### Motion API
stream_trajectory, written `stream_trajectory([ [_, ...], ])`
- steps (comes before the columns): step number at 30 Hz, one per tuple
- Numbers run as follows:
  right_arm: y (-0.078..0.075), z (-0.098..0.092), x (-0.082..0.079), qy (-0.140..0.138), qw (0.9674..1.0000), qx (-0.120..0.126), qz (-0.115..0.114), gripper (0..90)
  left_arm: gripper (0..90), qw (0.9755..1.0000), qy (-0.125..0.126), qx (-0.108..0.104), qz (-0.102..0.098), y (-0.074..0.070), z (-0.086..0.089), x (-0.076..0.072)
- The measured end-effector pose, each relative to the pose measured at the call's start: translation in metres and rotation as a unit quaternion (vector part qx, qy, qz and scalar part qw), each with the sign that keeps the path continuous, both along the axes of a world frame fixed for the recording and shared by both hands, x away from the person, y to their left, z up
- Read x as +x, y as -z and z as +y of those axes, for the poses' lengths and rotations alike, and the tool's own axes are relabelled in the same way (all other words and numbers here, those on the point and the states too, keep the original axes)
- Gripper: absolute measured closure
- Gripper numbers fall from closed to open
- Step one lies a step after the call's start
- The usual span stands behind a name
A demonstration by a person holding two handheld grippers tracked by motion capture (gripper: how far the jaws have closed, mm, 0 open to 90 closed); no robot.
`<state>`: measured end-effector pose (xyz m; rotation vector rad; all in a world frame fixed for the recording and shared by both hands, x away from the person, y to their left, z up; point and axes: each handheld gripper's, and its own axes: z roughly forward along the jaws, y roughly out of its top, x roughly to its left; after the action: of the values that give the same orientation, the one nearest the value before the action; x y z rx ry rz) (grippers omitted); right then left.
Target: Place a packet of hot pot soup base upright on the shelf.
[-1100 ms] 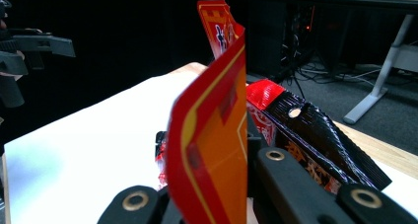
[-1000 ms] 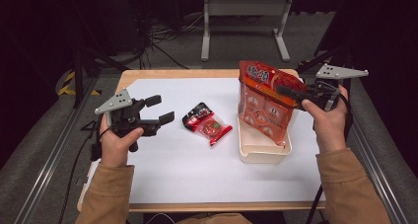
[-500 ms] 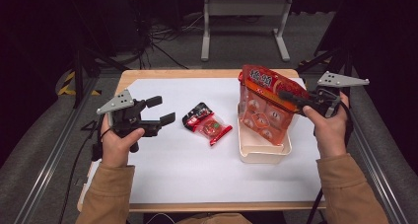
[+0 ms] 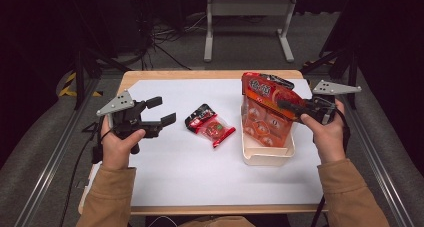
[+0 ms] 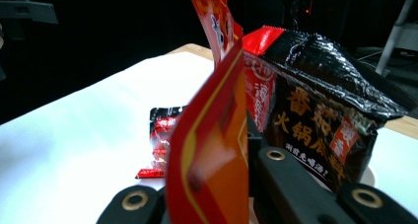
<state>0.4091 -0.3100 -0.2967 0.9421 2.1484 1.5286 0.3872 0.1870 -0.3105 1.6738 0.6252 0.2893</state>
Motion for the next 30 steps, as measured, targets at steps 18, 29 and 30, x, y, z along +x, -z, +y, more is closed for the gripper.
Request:
stream_trajectory([
  [18, 0.007, -0.016, -0.008, 0.022, 0.9994, 0.028, 0.004, 78.6, 12.9, 0.9977, -0.036, 0.044, 0.037, 0.013, -0.007, 0.015],
  [29, 0.014, -0.027, -0.022, 0.046, 0.9982, 0.034, -0.019, 47.3, 6.8, 0.9967, -0.028, 0.065, 0.038, 0.020, -0.021, 0.027],
  [30, 0.014, -0.029, -0.024, 0.049, 0.9980, 0.033, -0.023, 46.2, 6.4, 0.9965, -0.031, 0.069, 0.037, 0.020, -0.021, 0.028],
])
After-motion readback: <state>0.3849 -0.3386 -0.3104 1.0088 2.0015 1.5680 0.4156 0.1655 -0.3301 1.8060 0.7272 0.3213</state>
